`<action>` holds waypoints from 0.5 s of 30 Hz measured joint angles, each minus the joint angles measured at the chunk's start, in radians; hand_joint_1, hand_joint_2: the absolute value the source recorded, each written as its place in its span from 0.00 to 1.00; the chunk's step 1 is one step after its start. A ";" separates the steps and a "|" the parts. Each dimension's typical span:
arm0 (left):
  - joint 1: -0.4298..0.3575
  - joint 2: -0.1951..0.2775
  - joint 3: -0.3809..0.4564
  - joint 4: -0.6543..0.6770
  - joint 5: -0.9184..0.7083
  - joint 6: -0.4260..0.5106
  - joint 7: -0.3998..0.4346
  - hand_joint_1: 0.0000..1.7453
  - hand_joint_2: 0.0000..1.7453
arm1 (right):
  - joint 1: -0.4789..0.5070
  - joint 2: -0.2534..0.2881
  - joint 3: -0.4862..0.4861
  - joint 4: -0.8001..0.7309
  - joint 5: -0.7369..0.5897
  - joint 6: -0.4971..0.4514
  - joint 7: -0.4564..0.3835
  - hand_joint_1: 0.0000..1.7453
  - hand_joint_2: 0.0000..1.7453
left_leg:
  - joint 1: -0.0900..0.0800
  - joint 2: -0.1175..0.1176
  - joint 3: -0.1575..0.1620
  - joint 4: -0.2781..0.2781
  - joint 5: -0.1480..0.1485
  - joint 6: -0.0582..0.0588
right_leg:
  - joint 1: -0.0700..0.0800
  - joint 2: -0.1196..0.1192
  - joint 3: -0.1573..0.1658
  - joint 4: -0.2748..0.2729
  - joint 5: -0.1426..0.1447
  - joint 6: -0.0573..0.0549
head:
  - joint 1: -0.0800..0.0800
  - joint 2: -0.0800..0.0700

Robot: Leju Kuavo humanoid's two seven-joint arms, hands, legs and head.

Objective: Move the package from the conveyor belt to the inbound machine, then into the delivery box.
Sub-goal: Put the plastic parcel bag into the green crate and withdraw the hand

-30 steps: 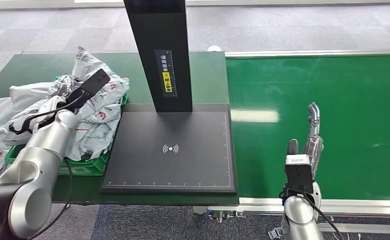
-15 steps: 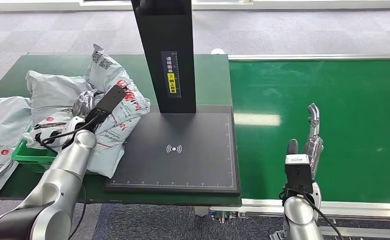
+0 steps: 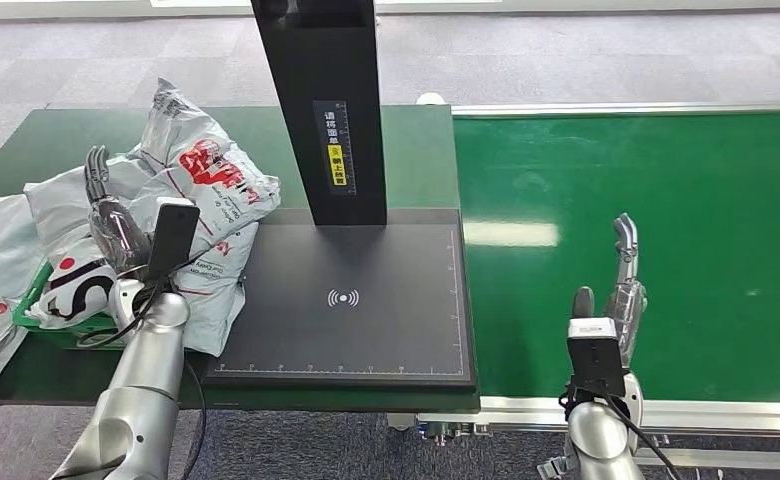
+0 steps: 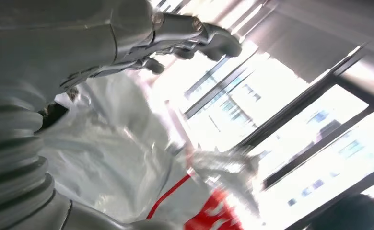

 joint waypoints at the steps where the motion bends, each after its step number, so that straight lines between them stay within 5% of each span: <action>1: 0.008 -0.012 0.018 -0.027 0.008 0.001 -0.038 0.00 1.00 | 0.000 0.000 0.000 0.000 0.000 0.000 -0.001 0.00 0.00 | 0.000 0.000 -0.001 0.000 0.000 0.000 | 0.000 0.000 -0.001 0.000 0.000 0.000 | 0.000 0.000; 6: 0.040 -0.060 0.092 -0.146 0.058 0.001 -0.156 0.00 1.00 | -0.001 0.000 0.004 0.000 -0.007 -0.001 -0.009 0.00 0.00 | 0.000 0.001 -0.002 0.000 0.000 0.000 | 0.000 0.001 -0.002 0.000 0.000 0.000 | 0.000 0.000; 10: 0.095 -0.085 0.079 -0.310 0.133 0.001 -0.178 0.00 0.00 | -0.004 -0.002 0.006 0.004 -0.023 -0.002 -0.020 0.00 0.00 | 0.000 0.002 -0.003 0.000 0.000 0.000 | 0.000 0.002 -0.003 0.000 0.000 0.000 | 0.000 0.000; 15: 0.166 -0.095 -0.006 -0.506 0.253 -0.008 -0.179 0.00 0.00 | -0.011 -0.006 0.008 0.009 -0.047 -0.001 -0.038 0.00 0.00 | 0.000 0.002 -0.004 0.000 0.000 0.000 | 0.000 0.003 -0.004 0.000 0.000 0.000 | 0.000 0.000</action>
